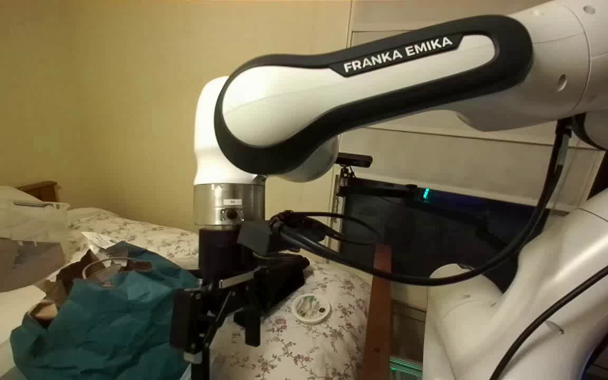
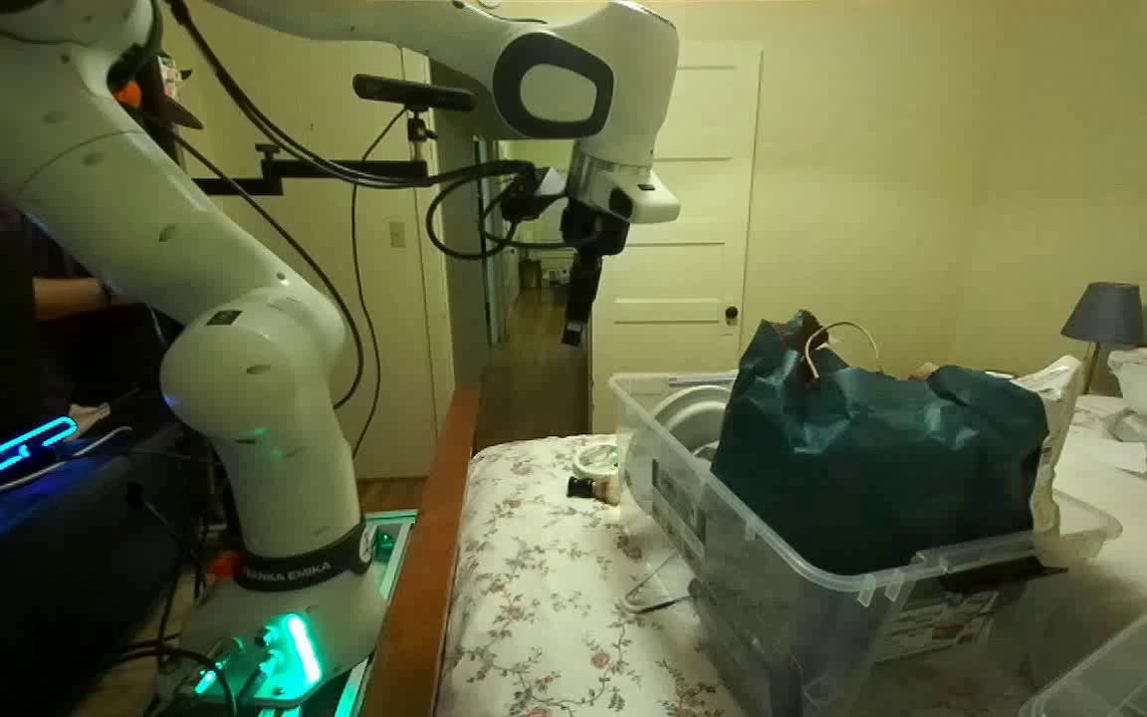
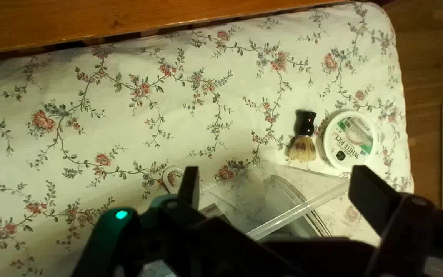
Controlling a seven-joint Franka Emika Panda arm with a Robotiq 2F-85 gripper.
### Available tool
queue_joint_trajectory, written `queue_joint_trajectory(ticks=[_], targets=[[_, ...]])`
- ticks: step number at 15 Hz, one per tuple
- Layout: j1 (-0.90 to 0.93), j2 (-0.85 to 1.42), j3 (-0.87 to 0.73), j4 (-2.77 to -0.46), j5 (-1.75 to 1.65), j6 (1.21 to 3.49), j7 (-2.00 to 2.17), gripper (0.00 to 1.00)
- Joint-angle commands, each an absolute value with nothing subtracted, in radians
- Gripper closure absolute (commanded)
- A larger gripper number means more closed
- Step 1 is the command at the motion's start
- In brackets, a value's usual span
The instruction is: Move the lid to the left.
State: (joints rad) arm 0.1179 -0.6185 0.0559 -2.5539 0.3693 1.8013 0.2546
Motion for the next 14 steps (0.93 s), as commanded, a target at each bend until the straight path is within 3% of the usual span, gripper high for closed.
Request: queue_joint_trajectory(ticks=[1, 5, 14], targets=[[0.095, -0.619, 0.075, -2.552, 0.379, 1.795, 0.245, 0.0], [0.095, -0.619, 0.075, -2.552, 0.379, 1.795, 0.245, 0.0], [-0.189, -0.662, 0.056, -2.738, -0.052, 2.153, 0.291, 0.0]])
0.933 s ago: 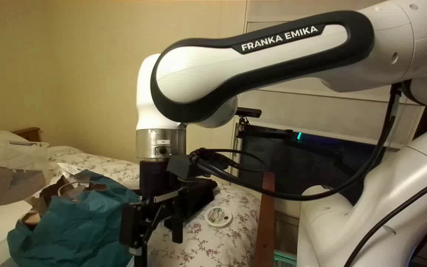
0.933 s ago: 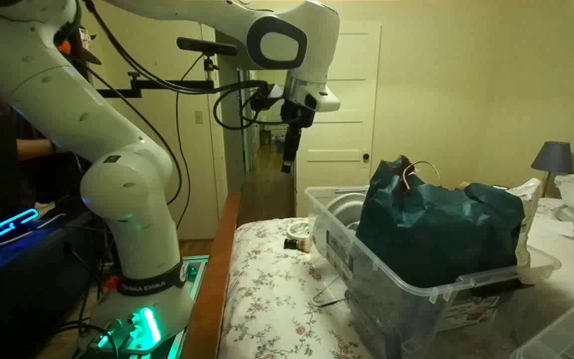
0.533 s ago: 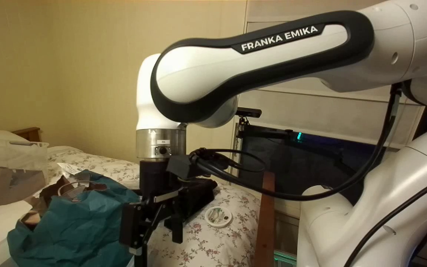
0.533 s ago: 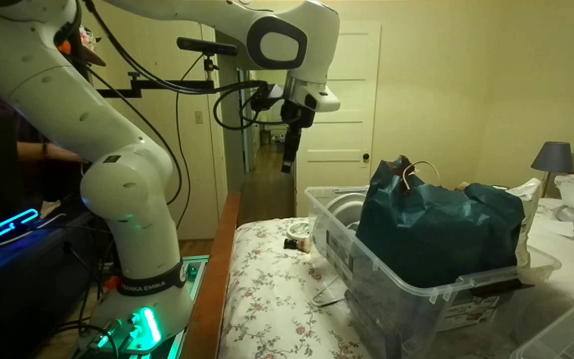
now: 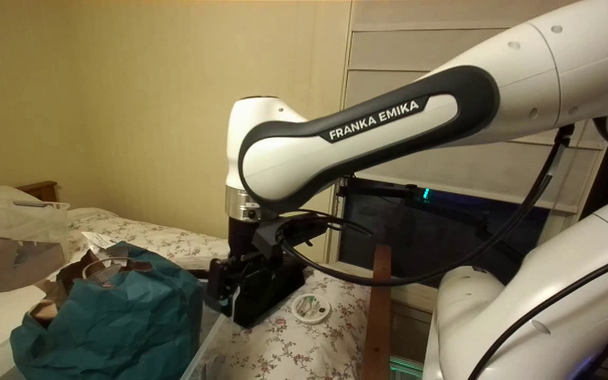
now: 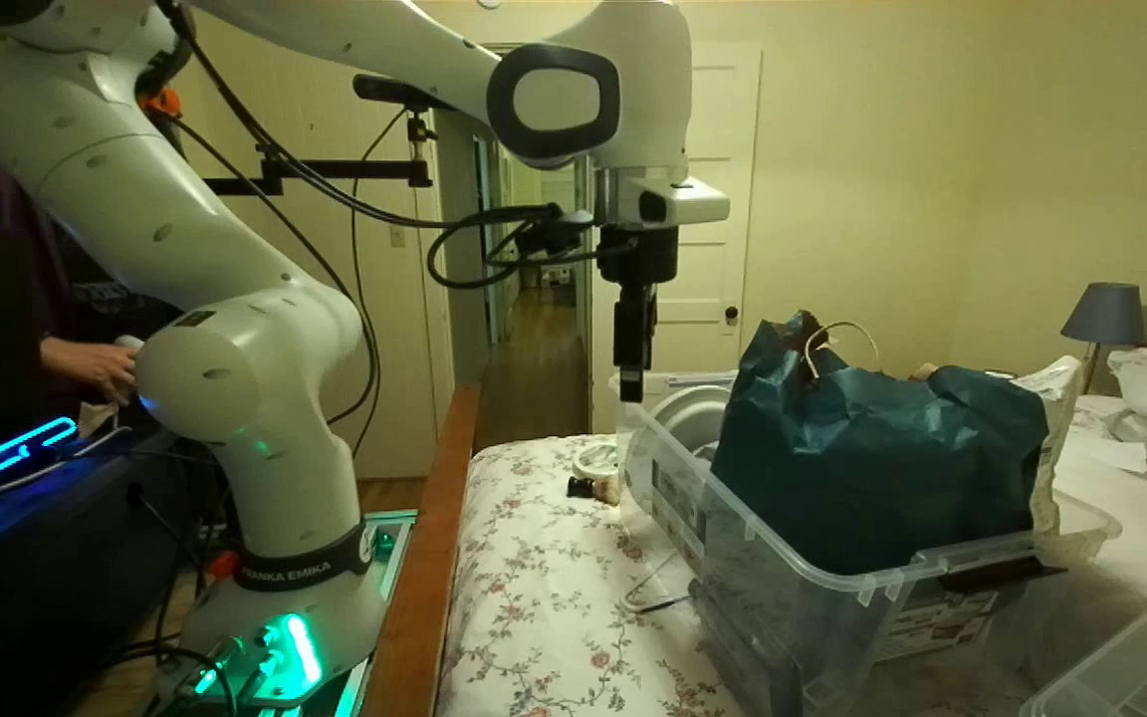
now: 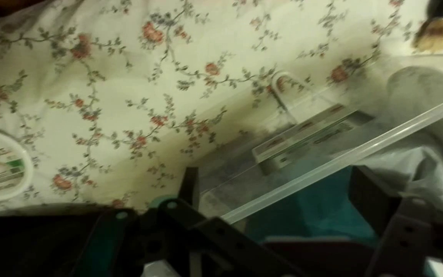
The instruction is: Move the lid to the left.
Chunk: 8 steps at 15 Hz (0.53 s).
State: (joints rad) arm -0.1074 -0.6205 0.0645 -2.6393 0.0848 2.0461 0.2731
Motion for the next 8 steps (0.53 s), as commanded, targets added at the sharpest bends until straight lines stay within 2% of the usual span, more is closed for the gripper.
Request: queue_joint_trajectory(ticks=[1, 3, 4, 8], targets=[[-0.229, -0.663, 0.049, -2.771, -0.117, 2.195, 0.295, 0.0], [-0.32, -0.656, 0.027, -2.845, -0.24, 2.322, 0.319, 0.0], [-0.37, -0.545, 0.023, -2.747, -0.297, 2.361, 0.339, 0.0], [-0.519, -0.417, -0.014, -2.769, -0.536, 2.687, 0.524, 0.0]])
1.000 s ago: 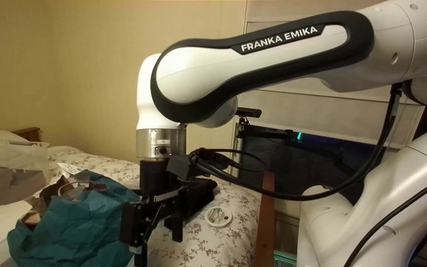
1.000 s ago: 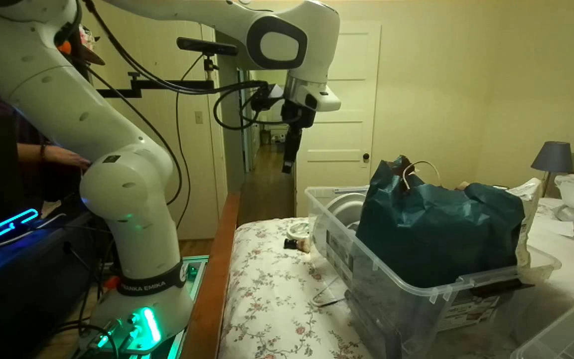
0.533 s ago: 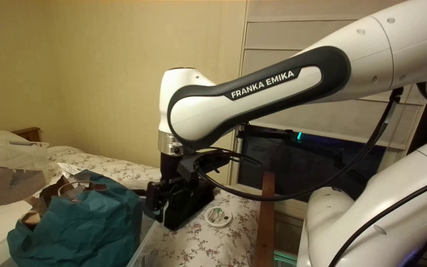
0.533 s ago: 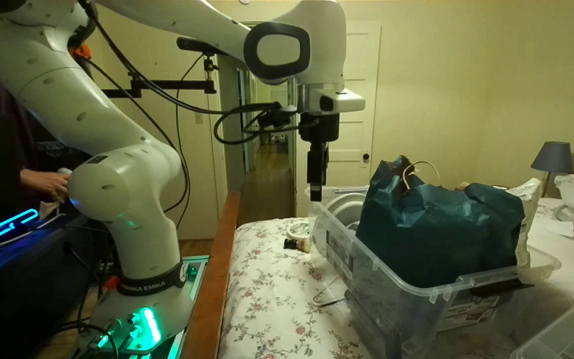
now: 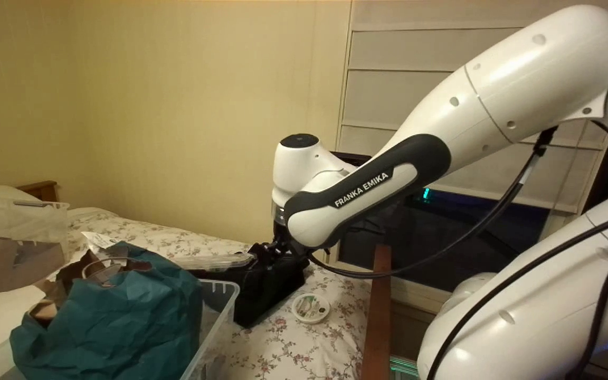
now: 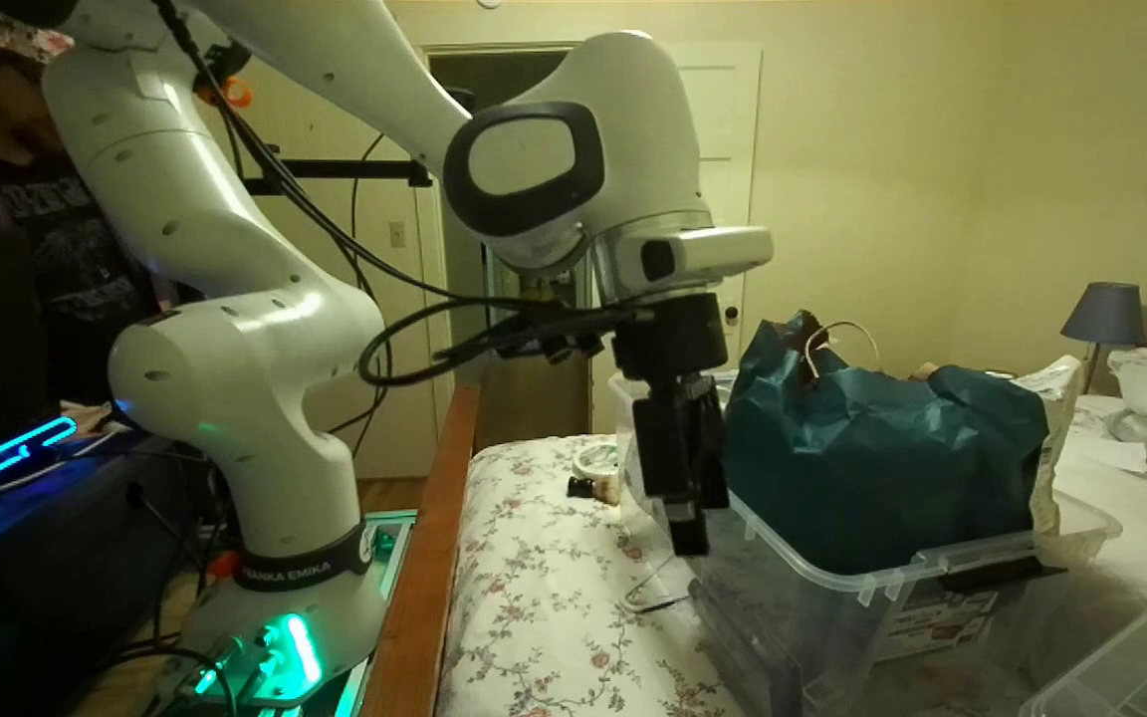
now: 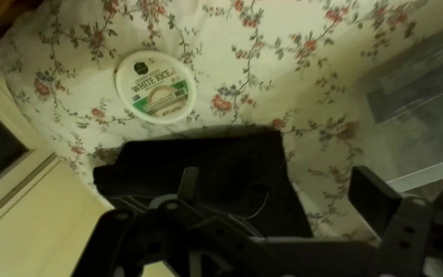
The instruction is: Move the lid to the left.
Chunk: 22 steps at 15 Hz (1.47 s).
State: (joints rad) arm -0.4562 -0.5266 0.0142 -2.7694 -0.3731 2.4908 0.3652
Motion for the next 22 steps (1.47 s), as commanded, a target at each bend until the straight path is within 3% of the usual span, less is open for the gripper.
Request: queue_joint_trajectory(ticks=[1, 11, 22], targets=[[-0.486, -0.492, 0.0, -2.767, -0.432, 2.563, 0.41, 0.0], [-0.486, -0.471, -0.005, -2.757, -0.448, 2.576, 0.419, 0.0], [-0.632, -0.118, -0.028, -2.69, -0.879, 2.642, 0.765, 0.0]])
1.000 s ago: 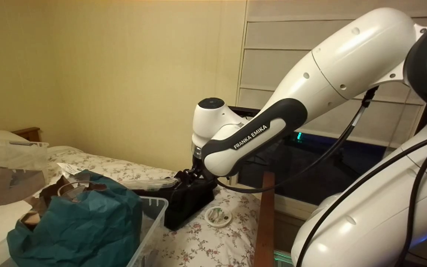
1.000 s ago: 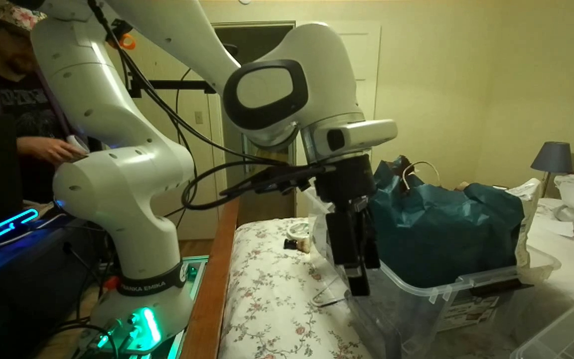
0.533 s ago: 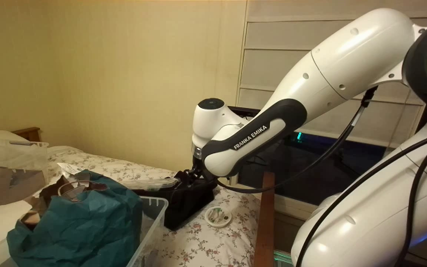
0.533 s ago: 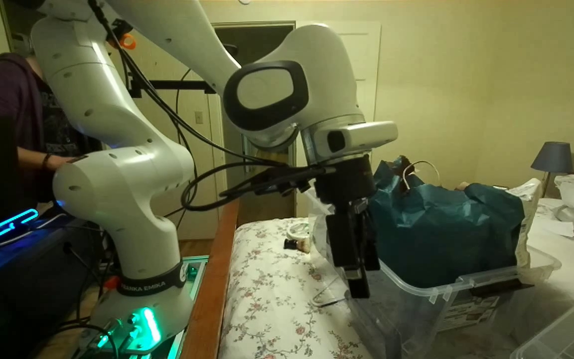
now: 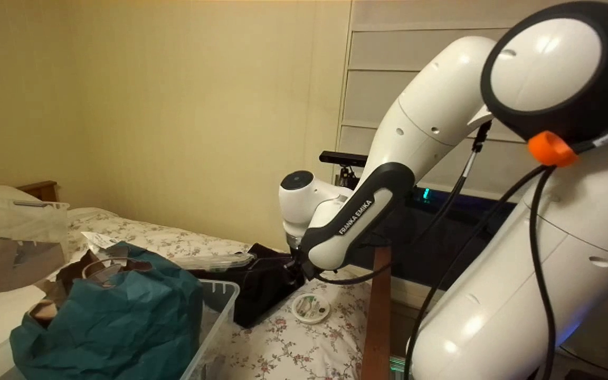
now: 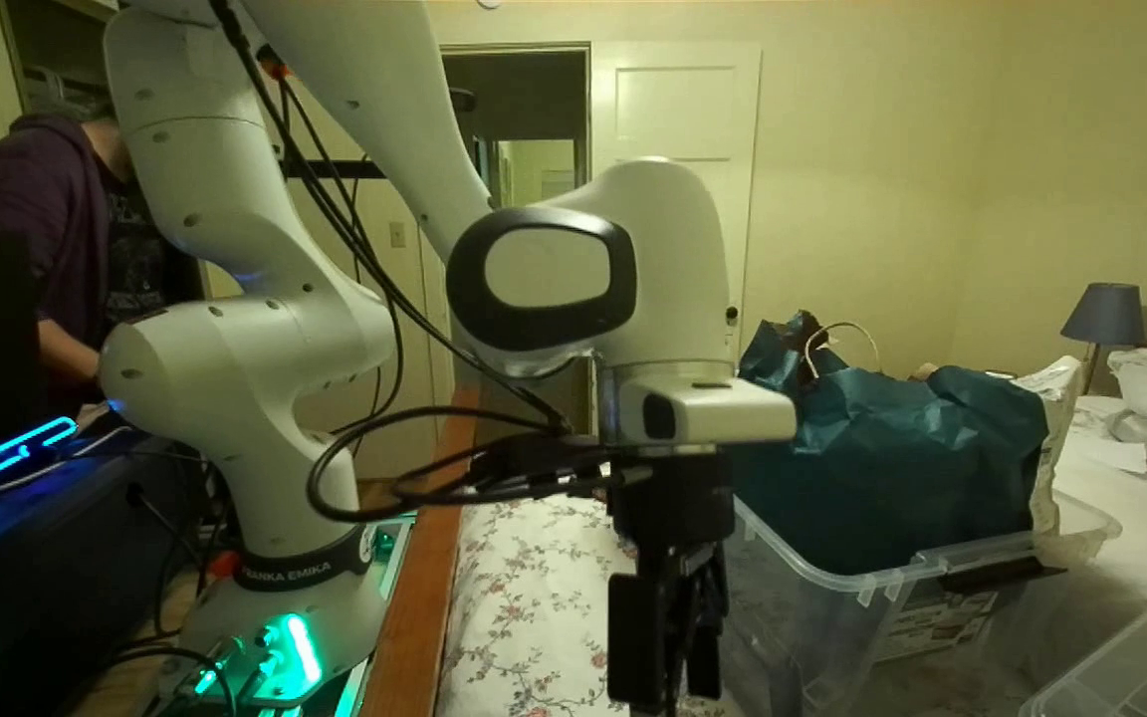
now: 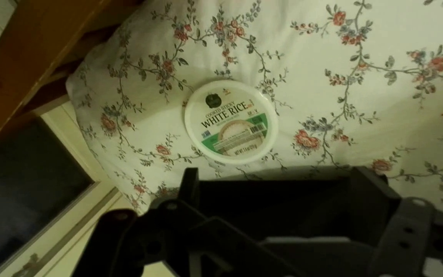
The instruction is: Move the lid to the left.
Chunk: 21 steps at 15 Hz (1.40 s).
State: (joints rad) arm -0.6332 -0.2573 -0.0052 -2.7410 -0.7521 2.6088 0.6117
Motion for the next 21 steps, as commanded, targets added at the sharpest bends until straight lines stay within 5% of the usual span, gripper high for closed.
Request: queue_joint_trajectory(ticks=[1, 4, 13, 21], targets=[[-0.612, -0.076, -0.041, -2.679, -0.914, 2.646, 0.834, 0.0], [-0.653, 0.046, 0.012, -2.623, -0.992, 2.67, 1.037, 0.0], [-0.333, 0.401, -0.292, -2.426, -1.171, 2.713, 1.54, 0.0], [-0.307, 0.462, -0.313, -2.414, -1.102, 2.755, 1.479, 0.0]])
